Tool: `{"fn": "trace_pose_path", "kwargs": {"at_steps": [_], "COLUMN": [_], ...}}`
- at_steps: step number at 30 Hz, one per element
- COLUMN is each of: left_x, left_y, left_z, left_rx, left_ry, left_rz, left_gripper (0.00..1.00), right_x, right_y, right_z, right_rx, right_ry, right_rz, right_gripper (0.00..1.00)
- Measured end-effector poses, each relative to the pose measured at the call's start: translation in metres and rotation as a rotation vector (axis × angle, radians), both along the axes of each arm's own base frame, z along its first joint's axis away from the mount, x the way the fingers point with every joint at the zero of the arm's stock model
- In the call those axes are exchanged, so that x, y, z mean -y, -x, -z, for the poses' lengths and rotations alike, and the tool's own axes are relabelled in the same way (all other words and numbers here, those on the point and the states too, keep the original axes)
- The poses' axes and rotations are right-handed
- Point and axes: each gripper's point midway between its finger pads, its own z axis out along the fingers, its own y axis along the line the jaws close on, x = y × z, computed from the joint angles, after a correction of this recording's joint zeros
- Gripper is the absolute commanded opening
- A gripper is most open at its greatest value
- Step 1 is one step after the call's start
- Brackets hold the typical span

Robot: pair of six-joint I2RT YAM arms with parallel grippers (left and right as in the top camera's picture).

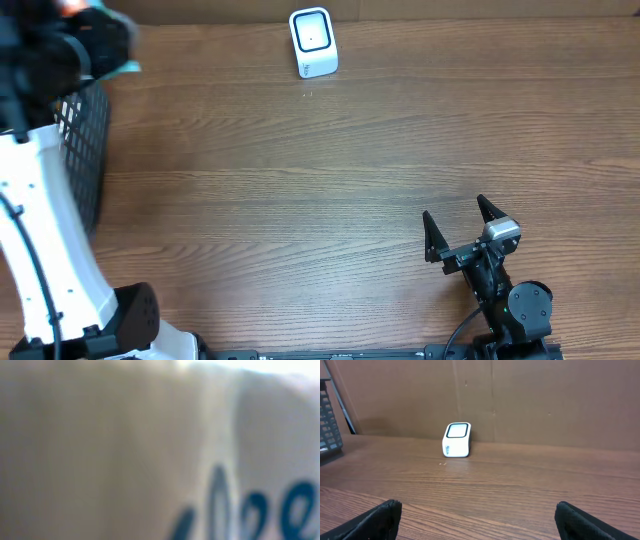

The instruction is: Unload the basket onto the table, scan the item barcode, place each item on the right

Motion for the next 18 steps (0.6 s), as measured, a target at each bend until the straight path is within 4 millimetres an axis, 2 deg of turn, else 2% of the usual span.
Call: {"fn": "trace_pose_path", "kwargs": {"at_steps": [6, 9, 14, 18], "left_x": [0.07, 0.107, 0.173, 0.222], "left_y": [-0.014, -0.024, -0.04, -0.041], "left_z": [0.034, 0.058, 0.113, 0.162], "left_rx": [-0.104, -0.163, -0.275, -0.377], "left_ry": [-0.026, -0.04, -0.068, -0.09], "left_rz": [0.144, 0.223, 0.352, 0.435], "left_gripper": [0.21, 0.21, 0.21, 0.2], "right_x": [0.0, 0.0, 0.0, 0.0], "right_y": [0.0, 0.0, 0.0, 0.0], "right_z": [0.0, 0.0, 0.0, 0.0], "right_rx": [0.0, -0.001, 0.0, 0.0], "right_ry": [0.0, 0.0, 0.0, 0.0], "right_rz": [0.0, 0.0, 0.0, 0.0], "right_gripper": [1.0, 1.0, 1.0, 1.0]}}
